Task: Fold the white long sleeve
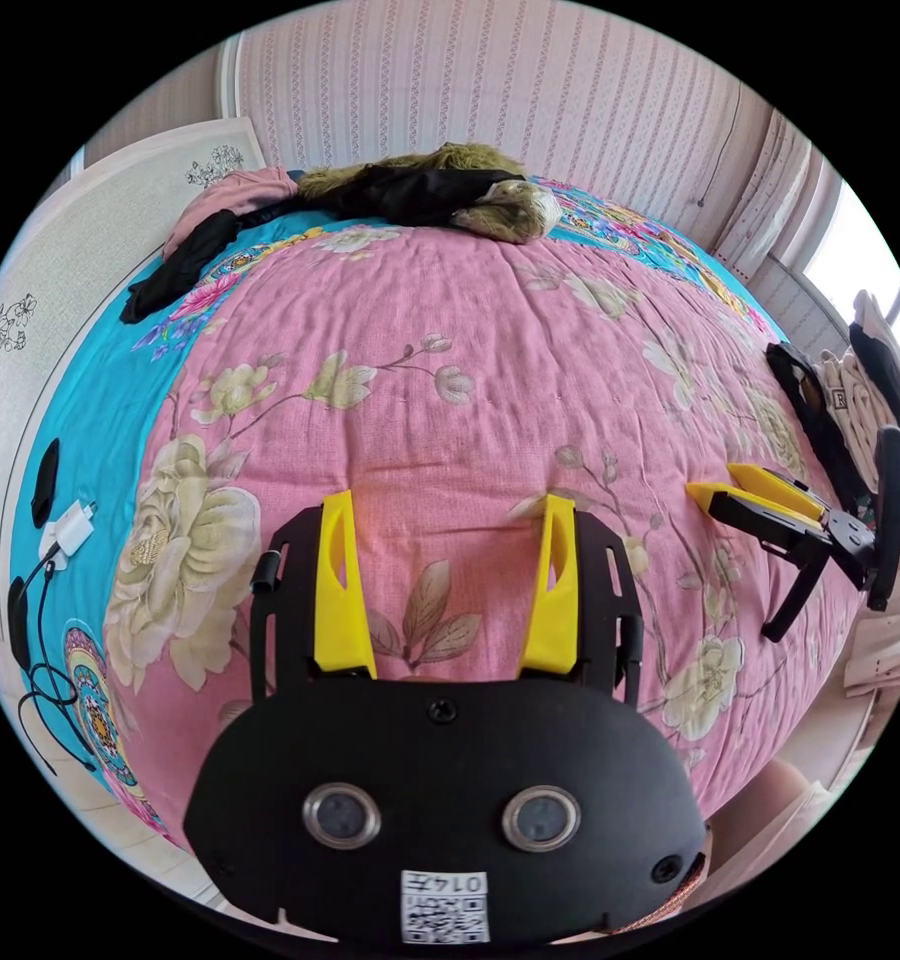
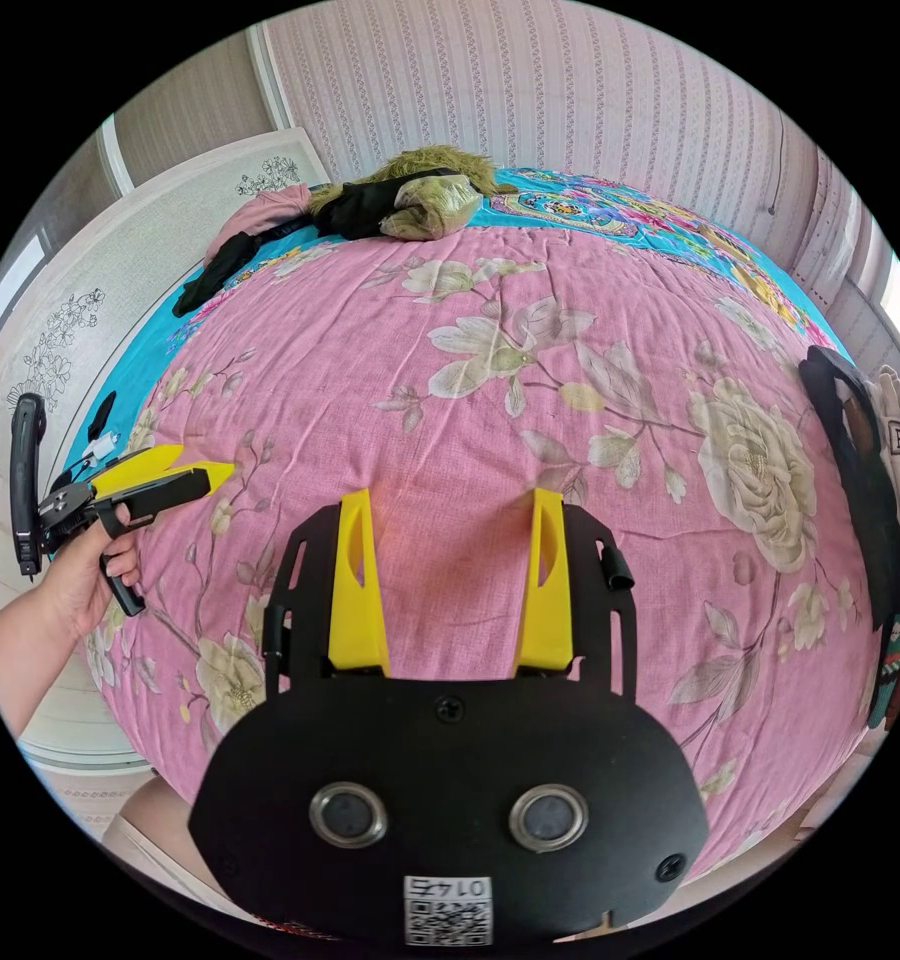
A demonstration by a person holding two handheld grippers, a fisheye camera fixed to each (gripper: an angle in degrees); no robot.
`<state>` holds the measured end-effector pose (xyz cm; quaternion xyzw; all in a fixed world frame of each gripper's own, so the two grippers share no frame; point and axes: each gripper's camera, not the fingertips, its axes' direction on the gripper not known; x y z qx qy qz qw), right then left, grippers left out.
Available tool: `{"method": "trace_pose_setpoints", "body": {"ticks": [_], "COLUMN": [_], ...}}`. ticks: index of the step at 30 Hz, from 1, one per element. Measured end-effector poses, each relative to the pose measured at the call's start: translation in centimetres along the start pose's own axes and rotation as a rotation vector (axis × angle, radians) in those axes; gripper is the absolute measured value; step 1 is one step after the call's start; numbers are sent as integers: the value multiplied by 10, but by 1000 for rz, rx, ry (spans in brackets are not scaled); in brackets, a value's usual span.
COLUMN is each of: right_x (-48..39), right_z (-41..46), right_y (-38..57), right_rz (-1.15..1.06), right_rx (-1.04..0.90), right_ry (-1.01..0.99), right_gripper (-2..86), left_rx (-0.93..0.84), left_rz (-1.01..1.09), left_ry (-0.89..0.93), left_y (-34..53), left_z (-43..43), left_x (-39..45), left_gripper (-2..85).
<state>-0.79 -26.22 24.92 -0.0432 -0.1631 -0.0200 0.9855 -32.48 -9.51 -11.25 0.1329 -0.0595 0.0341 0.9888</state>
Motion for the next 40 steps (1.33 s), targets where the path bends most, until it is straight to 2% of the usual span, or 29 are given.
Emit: {"method": "trace_pose_setpoints", "body": {"ticks": [16, 21, 24, 31, 34, 36, 40], "right_x": [-33, -45, -56, -66, -76, -103, -189], "right_z": [46, 62, 73, 91, 94, 91, 98], "right_y": [-17, -22, -32, -33, -48, -67, -102], "right_rz": [1, 2, -6, -4, 24, -28, -125], "right_rx": [2, 4, -40, -8, -67, -23, 7], "right_ry": [-3, -5, 22, -5, -14, -137, -200], "right_gripper": [210, 210, 211, 209, 203, 195, 198], "left_rx": [-15, 152, 154, 158, 196, 216, 207], "left_rz": [-20, -67, -83, -156, -205, -214, -207], "left_ry": [16, 46, 25, -47, -65, -74, -62], "left_y": [-8, -5, -6, 0, 7, 10, 2], "left_z": [-68, -120, -146, -197, -225, -242, -265], "left_x": [-15, -35, -52, -107, -129, -147, -214], "left_gripper": [234, 224, 229, 228, 229, 230, 234]}}
